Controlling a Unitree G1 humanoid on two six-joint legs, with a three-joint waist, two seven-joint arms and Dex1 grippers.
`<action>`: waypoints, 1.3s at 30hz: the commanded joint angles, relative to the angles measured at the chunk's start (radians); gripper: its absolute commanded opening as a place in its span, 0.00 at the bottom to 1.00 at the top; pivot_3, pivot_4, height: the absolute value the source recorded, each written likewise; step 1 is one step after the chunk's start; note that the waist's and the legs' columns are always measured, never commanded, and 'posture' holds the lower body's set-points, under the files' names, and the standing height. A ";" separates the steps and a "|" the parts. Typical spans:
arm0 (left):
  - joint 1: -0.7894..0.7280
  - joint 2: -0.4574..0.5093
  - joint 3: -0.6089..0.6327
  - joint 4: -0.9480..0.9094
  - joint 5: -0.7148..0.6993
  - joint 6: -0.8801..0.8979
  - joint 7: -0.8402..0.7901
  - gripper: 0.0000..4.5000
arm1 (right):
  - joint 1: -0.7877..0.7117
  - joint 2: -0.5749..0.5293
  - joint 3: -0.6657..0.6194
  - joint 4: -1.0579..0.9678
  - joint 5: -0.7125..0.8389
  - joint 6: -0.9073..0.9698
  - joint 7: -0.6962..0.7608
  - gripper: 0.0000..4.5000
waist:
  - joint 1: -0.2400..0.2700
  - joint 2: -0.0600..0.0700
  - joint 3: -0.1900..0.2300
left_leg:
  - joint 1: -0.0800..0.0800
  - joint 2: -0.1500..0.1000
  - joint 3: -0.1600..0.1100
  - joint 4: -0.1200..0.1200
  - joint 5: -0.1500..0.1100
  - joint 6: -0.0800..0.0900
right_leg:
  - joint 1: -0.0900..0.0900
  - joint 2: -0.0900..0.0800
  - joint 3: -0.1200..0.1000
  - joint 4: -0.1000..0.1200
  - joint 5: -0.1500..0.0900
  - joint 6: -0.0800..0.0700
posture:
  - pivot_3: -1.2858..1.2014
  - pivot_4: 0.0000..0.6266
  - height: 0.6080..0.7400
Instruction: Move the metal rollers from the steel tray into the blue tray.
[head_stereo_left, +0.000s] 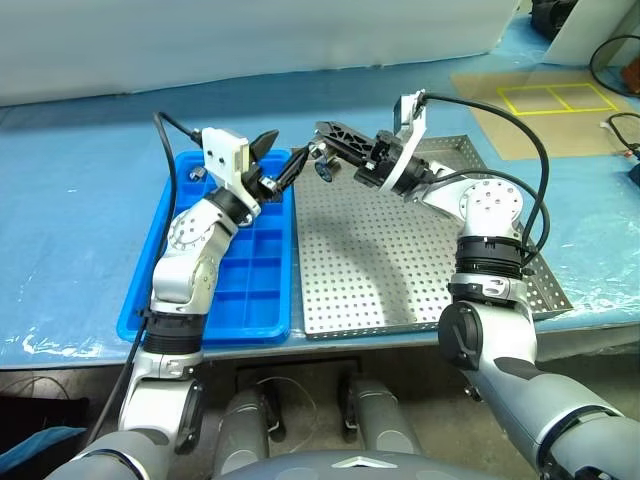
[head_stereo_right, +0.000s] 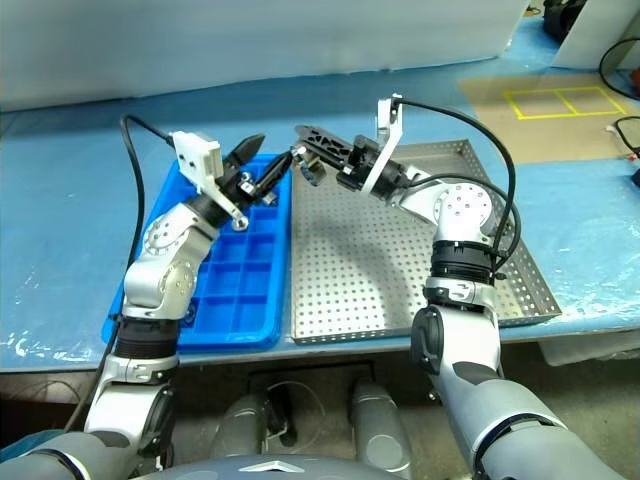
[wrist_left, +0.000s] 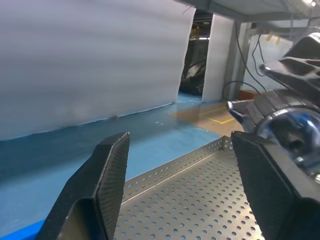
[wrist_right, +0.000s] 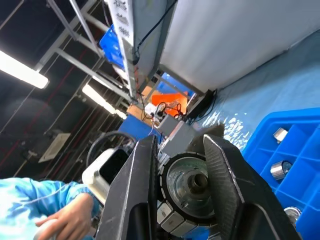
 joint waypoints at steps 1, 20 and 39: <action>0.012 0.017 -0.015 -0.077 -0.114 0.072 -0.099 0.76 | -0.044 0.019 -0.021 -0.031 0.060 -0.001 -0.028 0.23 | 0.001 0.000 0.000 | 0.000 0.000 0.001 0.000 0.000 0.000 | -0.001 0.000 0.001 0.000 0.000 0.000 | 0.32 0.24 1.00; -0.010 0.028 -0.033 -0.045 -0.071 0.071 -0.062 0.76 | -0.032 0.019 0.053 -0.054 0.046 -0.037 -0.001 0.23 | 0.016 0.000 0.000 | 0.002 0.000 0.007 -0.002 0.001 -0.001 | -0.003 0.000 0.006 0.003 0.000 0.000 | 0.32 0.24 1.00; -0.035 0.013 -0.039 -0.011 -0.015 0.039 -0.018 0.43 | -0.013 0.004 0.101 -0.040 0.011 -0.090 0.037 0.23 | 0.019 0.000 0.000 | 0.003 0.000 0.007 -0.002 0.001 -0.001 | -0.003 0.000 0.006 0.003 0.000 0.000 | 0.32 0.24 1.00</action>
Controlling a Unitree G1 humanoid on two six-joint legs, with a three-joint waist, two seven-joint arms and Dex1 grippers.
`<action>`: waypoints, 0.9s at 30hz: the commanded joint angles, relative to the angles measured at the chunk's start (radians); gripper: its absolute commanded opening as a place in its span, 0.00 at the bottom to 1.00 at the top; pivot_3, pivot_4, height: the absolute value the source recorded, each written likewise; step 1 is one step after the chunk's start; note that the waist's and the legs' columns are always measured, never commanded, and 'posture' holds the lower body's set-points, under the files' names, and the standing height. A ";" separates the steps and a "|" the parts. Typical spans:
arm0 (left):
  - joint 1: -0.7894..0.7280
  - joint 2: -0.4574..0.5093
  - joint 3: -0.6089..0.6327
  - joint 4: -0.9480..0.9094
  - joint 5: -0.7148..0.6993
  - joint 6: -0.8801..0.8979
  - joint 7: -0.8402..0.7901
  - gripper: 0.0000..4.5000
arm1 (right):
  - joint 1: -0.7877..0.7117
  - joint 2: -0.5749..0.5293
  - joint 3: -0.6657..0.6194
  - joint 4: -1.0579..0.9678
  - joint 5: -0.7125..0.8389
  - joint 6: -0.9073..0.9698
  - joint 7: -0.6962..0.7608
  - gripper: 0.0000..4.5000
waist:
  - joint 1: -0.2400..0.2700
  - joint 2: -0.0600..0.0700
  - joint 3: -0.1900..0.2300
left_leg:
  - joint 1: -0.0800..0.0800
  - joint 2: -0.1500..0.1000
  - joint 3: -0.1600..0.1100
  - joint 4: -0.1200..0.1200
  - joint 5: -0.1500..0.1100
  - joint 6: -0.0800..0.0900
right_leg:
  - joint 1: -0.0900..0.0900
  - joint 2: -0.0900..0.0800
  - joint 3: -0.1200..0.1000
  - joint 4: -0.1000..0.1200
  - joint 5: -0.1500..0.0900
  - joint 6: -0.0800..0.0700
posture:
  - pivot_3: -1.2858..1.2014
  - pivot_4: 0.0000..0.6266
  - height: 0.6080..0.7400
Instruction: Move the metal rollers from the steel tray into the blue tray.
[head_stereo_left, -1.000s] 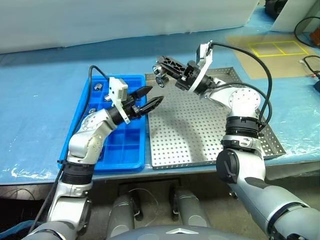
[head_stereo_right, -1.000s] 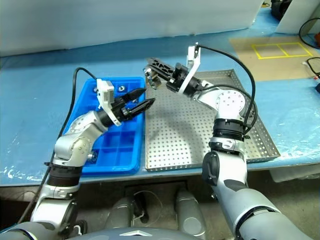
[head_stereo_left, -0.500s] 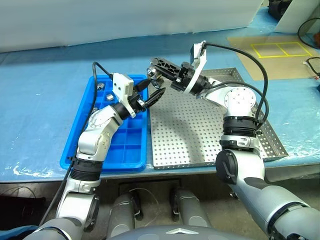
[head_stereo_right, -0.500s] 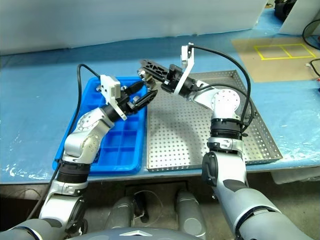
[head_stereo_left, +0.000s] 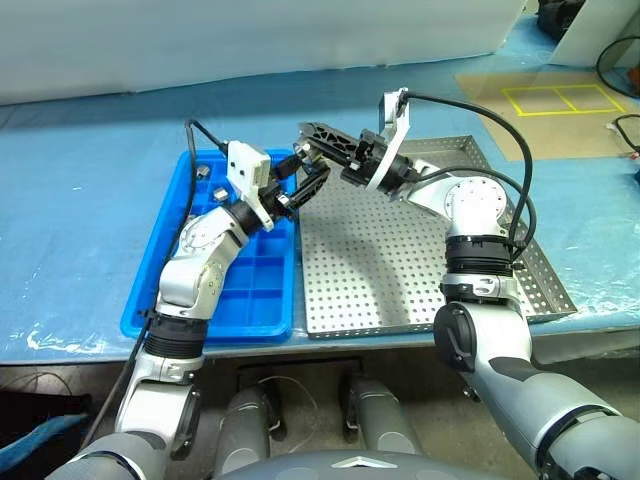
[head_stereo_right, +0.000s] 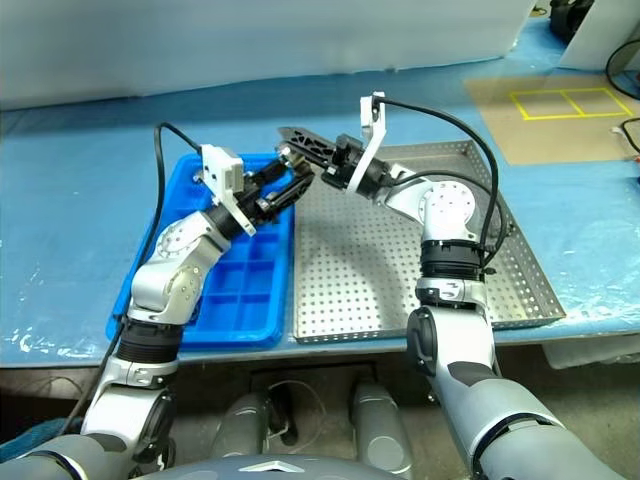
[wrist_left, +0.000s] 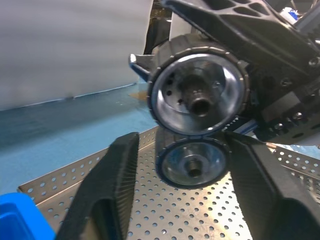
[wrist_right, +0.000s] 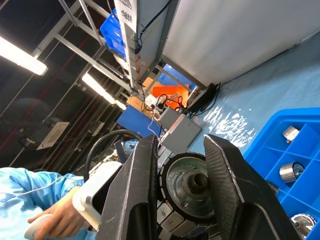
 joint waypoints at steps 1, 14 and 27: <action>-0.017 0.005 0.009 -0.010 0.011 -0.008 0.015 0.38 | -0.004 -0.009 -0.004 -0.040 0.015 -0.014 0.017 0.23 | -0.001 0.000 0.000 | 0.000 0.000 0.000 0.000 0.000 0.000 | 0.000 0.000 0.000 0.000 0.000 0.000 | 0.32 0.24 1.00; -0.004 0.015 0.044 -0.060 -0.090 0.096 0.001 0.38 | -0.006 -0.004 0.003 -0.035 0.002 -0.035 0.012 0.23 | -0.001 0.000 0.000 | 0.000 0.000 0.000 0.000 0.000 0.000 | 0.000 0.000 0.000 0.000 0.000 0.000 | 0.32 0.24 1.00; 0.076 0.084 0.080 -0.165 -0.294 0.356 -0.031 0.38 | -0.022 0.017 0.034 -0.015 -0.077 -0.166 -0.010 0.23 | 0.006 0.000 0.000 | 0.001 0.001 0.001 0.001 0.000 -0.001 | 0.001 0.001 0.000 0.001 0.000 0.000 | 0.32 0.24 1.00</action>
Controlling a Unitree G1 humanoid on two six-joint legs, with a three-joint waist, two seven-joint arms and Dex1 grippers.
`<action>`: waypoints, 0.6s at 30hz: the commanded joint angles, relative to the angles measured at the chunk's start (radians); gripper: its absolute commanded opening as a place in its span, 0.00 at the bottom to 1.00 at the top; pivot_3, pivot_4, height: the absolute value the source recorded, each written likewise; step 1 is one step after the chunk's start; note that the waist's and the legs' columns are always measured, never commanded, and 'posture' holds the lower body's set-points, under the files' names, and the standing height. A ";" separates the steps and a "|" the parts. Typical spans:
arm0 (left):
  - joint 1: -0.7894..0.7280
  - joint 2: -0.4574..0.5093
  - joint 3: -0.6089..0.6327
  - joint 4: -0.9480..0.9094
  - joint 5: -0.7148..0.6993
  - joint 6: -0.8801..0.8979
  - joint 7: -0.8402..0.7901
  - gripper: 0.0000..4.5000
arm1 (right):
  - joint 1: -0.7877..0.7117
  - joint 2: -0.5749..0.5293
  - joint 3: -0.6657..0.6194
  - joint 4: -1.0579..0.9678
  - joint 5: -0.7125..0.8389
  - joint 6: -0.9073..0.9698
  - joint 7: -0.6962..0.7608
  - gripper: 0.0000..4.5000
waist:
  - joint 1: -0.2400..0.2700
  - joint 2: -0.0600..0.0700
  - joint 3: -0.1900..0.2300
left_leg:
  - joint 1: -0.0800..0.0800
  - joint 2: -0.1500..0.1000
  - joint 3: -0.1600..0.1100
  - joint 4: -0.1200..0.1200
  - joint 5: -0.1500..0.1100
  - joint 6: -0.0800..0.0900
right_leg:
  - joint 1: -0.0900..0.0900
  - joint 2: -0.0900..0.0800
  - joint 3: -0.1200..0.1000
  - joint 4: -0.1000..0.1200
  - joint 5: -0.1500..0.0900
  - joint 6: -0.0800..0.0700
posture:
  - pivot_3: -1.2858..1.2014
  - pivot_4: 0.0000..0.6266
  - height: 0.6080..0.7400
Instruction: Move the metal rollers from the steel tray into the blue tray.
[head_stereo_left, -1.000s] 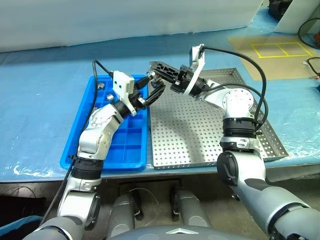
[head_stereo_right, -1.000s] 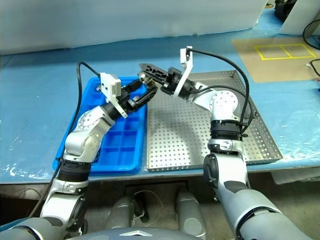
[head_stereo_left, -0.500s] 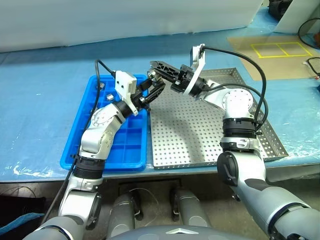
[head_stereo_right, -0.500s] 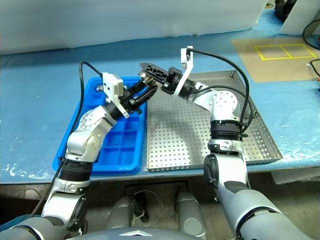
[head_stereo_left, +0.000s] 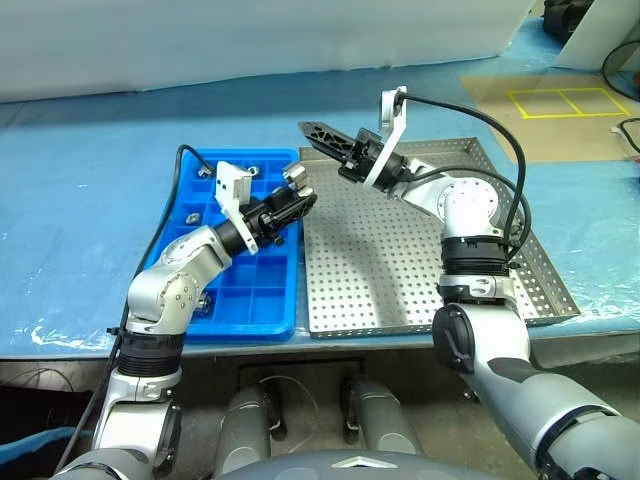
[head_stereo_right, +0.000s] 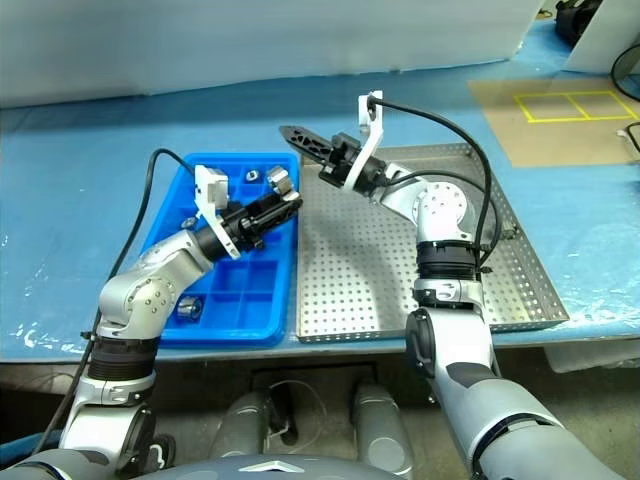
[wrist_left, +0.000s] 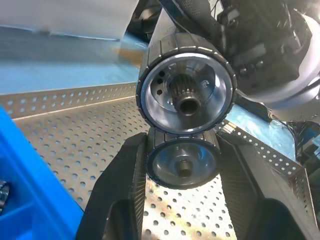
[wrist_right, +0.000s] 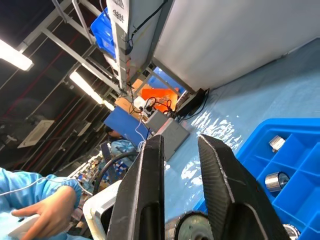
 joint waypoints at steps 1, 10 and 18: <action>-0.016 0.002 0.006 -0.059 -0.038 0.011 -0.014 0.38 | -0.028 0.010 -0.006 -0.018 -0.014 -0.059 -0.010 0.23 | -0.001 0.000 0.000 | 0.000 0.000 0.000 0.000 0.000 0.000 | 0.000 0.000 0.000 0.000 0.000 0.000 | 0.32 0.24 1.00; -0.033 -0.005 -0.006 -0.020 0.025 -0.039 0.000 0.38 | 0.003 -0.052 0.126 -0.076 -0.187 -0.236 0.109 0.23 | -0.006 0.000 0.000 | 0.001 0.000 0.000 0.000 0.000 0.000 | 0.000 0.000 0.000 0.000 0.000 0.000 | 0.31 0.24 1.00; -0.100 -0.026 -0.007 0.134 0.256 -0.263 0.133 0.38 | -0.011 -0.201 0.201 -0.047 -0.372 -0.495 0.260 0.43 | -0.009 -0.001 0.000 | 0.000 0.000 0.000 0.002 -0.001 0.002 | 0.001 0.000 0.000 0.000 0.000 0.000 | 0.31 0.24 1.00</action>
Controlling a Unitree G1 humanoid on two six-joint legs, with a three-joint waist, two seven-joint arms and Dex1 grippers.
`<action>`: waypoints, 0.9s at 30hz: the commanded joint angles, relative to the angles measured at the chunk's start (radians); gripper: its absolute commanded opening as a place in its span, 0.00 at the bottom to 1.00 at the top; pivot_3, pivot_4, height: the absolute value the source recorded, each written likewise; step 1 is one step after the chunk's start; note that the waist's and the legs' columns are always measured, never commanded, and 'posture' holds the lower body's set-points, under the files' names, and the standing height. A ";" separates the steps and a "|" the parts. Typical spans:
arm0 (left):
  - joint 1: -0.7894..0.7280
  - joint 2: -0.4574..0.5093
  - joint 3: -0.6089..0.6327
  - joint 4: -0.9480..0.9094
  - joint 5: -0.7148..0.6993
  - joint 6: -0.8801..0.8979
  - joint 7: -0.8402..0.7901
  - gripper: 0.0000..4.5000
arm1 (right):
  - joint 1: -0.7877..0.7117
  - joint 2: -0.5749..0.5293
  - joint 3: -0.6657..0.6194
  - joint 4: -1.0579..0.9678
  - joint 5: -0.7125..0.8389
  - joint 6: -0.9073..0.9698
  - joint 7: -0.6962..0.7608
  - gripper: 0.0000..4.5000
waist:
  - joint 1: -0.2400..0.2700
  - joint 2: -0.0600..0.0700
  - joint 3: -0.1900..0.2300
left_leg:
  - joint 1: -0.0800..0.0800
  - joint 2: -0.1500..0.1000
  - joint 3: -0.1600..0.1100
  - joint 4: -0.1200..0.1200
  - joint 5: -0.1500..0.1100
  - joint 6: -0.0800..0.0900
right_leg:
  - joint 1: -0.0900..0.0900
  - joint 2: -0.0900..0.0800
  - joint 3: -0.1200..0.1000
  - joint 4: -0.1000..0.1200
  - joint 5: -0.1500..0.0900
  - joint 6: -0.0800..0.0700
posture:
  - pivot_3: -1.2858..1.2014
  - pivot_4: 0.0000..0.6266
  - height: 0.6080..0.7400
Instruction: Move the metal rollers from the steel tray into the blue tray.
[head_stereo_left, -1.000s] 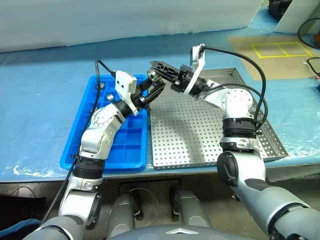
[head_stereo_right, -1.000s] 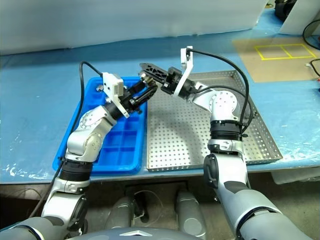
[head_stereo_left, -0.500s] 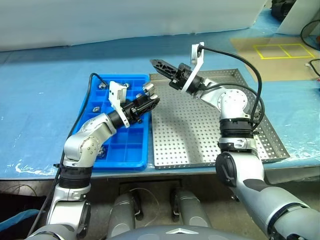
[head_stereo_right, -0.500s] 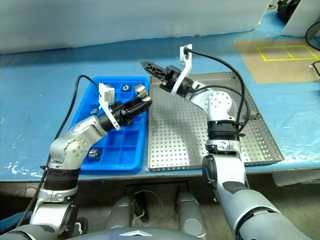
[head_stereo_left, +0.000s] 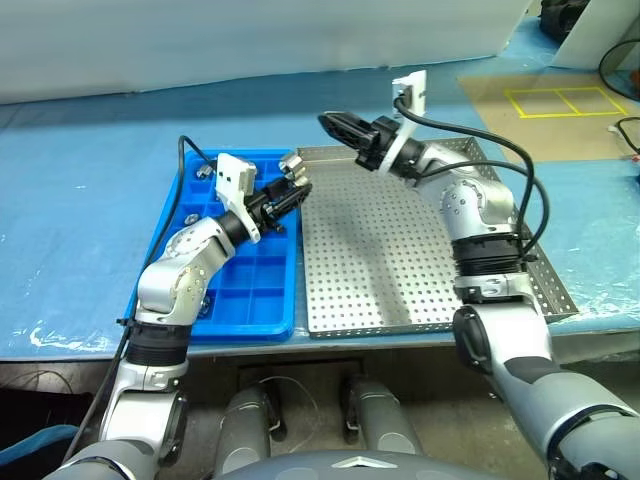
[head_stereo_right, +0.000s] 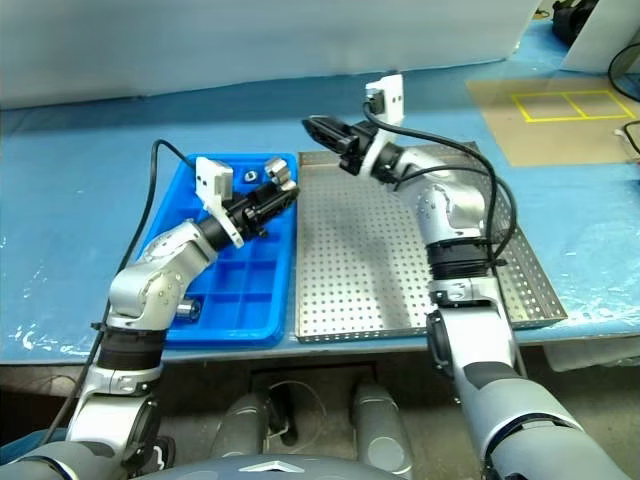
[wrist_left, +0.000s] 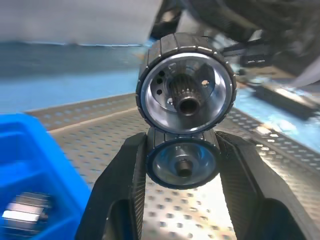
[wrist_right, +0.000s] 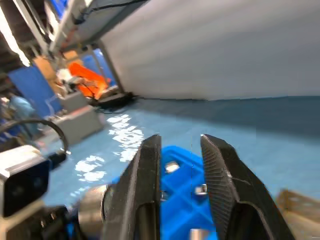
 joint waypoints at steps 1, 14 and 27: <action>-0.041 -0.010 0.012 0.036 0.075 -0.112 0.043 0.38 | -0.011 -0.045 0.027 -0.069 -0.015 -0.053 0.112 0.51 | -0.002 0.000 0.000 | 0.000 0.000 0.000 0.000 0.000 0.000 | 0.000 0.000 0.000 0.000 0.000 0.000 | 0.31 0.24 1.00; -0.093 -0.049 0.018 0.123 0.130 -0.211 0.053 0.38 | 0.057 0.059 0.201 -0.139 -0.187 -0.091 0.013 0.99 | -0.007 0.000 0.000 | -0.001 0.002 0.000 0.004 -0.001 0.002 | 0.000 0.001 0.000 0.002 0.000 -0.001 | 0.31 0.24 1.00; -0.063 -0.050 0.013 0.082 0.126 -0.194 0.051 0.38 | 0.012 0.167 0.188 -0.027 -0.252 -0.182 -0.067 0.99 | -0.005 -0.001 0.000 | -0.003 0.002 0.000 0.005 -0.002 0.003 | -0.002 0.001 0.000 0.002 0.001 -0.001 | 0.32 0.24 1.00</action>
